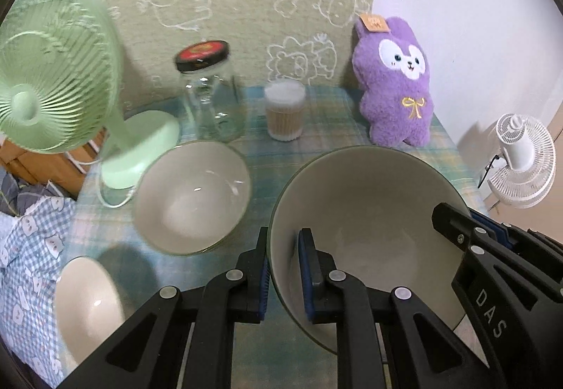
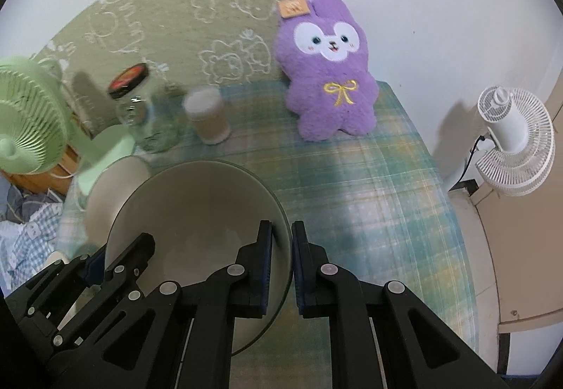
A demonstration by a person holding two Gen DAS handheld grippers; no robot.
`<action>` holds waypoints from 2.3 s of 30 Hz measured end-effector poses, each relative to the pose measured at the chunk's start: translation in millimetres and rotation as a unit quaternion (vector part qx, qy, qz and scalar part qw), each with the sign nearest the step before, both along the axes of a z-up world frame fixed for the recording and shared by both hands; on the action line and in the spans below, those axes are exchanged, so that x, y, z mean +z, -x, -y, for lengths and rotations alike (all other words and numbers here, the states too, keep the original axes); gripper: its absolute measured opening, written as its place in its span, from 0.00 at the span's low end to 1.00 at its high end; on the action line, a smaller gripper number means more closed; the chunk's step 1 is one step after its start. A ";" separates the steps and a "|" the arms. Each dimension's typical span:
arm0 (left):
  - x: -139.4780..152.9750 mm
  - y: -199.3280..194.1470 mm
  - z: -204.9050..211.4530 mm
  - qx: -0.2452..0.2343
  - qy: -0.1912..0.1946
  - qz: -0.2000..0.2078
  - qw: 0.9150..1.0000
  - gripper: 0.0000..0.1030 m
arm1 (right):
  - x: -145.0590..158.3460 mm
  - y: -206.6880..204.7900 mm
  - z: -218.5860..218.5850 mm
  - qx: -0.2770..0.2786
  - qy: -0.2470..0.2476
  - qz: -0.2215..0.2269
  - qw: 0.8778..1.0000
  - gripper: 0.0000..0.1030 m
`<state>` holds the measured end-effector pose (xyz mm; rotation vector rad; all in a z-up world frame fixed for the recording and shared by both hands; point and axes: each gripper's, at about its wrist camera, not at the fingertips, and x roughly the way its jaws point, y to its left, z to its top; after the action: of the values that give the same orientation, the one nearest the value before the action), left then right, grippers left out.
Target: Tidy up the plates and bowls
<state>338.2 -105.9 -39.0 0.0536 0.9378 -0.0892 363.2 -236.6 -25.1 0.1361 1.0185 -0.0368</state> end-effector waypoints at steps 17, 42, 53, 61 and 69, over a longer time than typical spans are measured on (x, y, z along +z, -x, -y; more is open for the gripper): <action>43.3 101.6 -82.5 0.019 -0.008 0.034 0.999 0.12 | 51.4 96.8 -82.3 0.020 -0.007 0.021 1.000 0.13; -18.4 197.5 -184.2 0.060 -0.005 -0.014 0.998 0.12 | -9.2 196.6 -185.0 0.065 -0.030 -0.032 0.997 0.13; -49.1 212.8 -197.8 0.060 -0.005 -0.034 0.998 0.12 | -40.6 210.8 -200.7 0.072 -0.025 -0.054 0.996 0.13; -60.7 218.0 -200.7 0.063 0.001 -0.040 0.997 0.12 | -54.4 217.5 -204.0 0.075 -0.020 -0.056 0.995 0.13; -65.3 218.4 -203.5 0.056 0.018 -0.055 0.997 0.27 | -52.3 219.8 -208.5 0.085 -0.014 -0.060 0.994 0.13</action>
<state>119.8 97.7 -104.4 -0.0373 1.0466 -0.0056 143.3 -28.1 -77.3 0.0730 1.1488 0.1264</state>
